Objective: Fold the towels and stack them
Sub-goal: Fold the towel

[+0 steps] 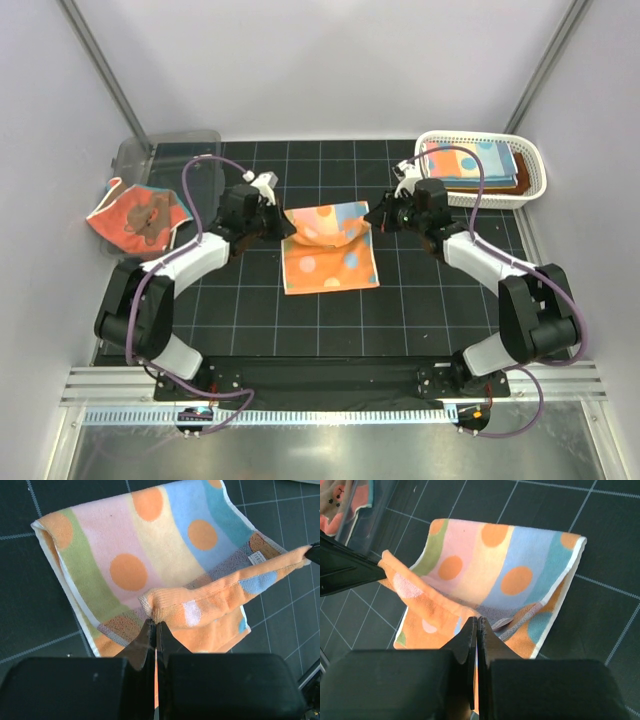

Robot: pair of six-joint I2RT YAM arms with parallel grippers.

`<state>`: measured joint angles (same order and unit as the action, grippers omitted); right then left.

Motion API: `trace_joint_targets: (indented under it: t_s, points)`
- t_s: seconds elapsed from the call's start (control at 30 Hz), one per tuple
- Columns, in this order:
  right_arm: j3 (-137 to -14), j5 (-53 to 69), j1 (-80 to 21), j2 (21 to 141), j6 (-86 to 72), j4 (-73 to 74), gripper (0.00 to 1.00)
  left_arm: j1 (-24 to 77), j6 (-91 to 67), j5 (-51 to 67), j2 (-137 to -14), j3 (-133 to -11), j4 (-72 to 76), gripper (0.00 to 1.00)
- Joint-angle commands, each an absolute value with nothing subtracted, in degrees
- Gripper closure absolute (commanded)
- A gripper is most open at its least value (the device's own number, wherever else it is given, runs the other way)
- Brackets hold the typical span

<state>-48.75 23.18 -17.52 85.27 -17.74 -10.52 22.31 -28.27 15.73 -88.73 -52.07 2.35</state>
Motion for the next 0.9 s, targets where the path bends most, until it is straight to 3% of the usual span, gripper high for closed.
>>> trace_joint_targets:
  t_s: [0.0,0.47,0.53,0.63,0.7,0.73,0.87]
  points:
    - [-47.12,21.53,-17.75,82.88,-16.17,-10.02,0.99,23.37,-27.51,14.07,-84.73,-51.24,1.76,1.00]
    - [-34.46,22.85,-18.28,81.57,-23.55,-17.76,0.99,30.23,-28.30,5.28,-81.92,-40.78,3.26,0.99]
    - [-34.10,22.24,-18.28,80.86,-24.26,-15.92,0.98,30.76,-28.47,4.31,-80.26,-40.43,2.38,0.87]
    - [-33.05,22.59,-18.28,79.11,-24.26,-12.15,0.86,31.99,-28.91,2.03,-76.75,-38.33,1.67,0.82]
    - [-32.52,18.49,-18.28,77.62,-23.65,-8.19,0.68,32.69,-30.05,1.76,-75.15,-36.74,0.71,0.73]
    - [-32.35,16.89,-18.19,77.09,-23.56,-4.35,0.68,32.87,-30.49,1.67,-74.19,-35.96,0.44,0.67]
    - [-31.90,12.84,-18.28,74.36,-26.27,2.62,0.68,33.92,-33.57,0.53,-67.26,-32.53,-2.10,0.59]
